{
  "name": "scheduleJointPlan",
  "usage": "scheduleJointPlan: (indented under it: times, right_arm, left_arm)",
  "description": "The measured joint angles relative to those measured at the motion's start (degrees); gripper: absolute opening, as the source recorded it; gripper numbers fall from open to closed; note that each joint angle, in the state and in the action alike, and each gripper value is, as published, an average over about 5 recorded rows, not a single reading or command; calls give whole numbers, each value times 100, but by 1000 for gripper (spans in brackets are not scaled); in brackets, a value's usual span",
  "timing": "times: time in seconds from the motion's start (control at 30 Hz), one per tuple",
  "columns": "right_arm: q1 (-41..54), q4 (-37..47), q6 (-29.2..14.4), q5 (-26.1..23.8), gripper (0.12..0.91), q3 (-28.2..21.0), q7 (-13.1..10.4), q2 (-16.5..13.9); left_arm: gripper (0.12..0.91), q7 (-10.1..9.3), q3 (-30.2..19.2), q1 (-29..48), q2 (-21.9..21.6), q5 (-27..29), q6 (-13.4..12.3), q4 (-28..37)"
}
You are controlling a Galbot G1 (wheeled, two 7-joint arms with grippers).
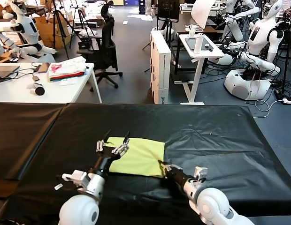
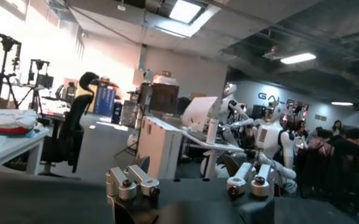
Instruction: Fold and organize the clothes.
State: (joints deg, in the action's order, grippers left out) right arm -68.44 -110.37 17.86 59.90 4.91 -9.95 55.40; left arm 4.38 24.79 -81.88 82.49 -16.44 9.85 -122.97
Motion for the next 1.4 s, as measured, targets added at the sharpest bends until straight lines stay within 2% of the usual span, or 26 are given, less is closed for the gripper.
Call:
scheduleJointPlan:
  times: [0.27, 0.33, 0.43, 0.53, 0.67, 0.73, 0.87, 1.0, 1.2, 1.3, 1.4]
  right_arm:
    - [-272, -41, -117, -230, 166, 559, 104, -241]
    - [-358, -91, -200, -387, 204, 669, 168, -308]
    - [-509, -179, -412, -734, 354, 829, 358, -418]
    - [-714, -278, -757, -1216, 543, 1016, 599, -543]
    - [-1133, -398, -1496, -2167, 780, 1384, 920, -660]
    - [-1401, -460, -1940, -2669, 865, 1626, 955, -657]
    - [-2009, -610, -2680, -3404, 904, 2217, 711, -529]
    - [-2704, -827, -2981, -3954, 907, 2872, 284, -269]
    - [-3816, -1134, -2871, -4295, 907, 3433, -269, 277]
    - [-4311, -1269, -2729, -4425, 907, 3488, -424, 521]
    - [-4697, -1404, -2609, -4511, 907, 3510, -474, 661]
  left_arm:
    - [907, 6, 141, -3, -80, -70, -68, 155]
    - [907, 1, 162, -11, -99, -85, -80, 185]
    - [907, -42, 197, -15, -135, -80, -148, 234]
    - [907, -131, 242, -21, -191, -13, -257, 296]
    - [907, -299, 336, -66, -329, 90, -359, 371]
    - [907, -412, 404, -118, -433, 81, -351, 361]
    - [907, -623, 602, -323, -733, -115, -255, 247]
    - [907, -823, 834, -636, -1128, -356, -148, 98]
    - [907, -884, 1105, -1307, -1670, -457, -69, -139]
    - [907, -892, 1208, -1687, -1848, -548, -38, -239]
    - [907, -963, 1335, -2042, -1951, -680, 42, -325]
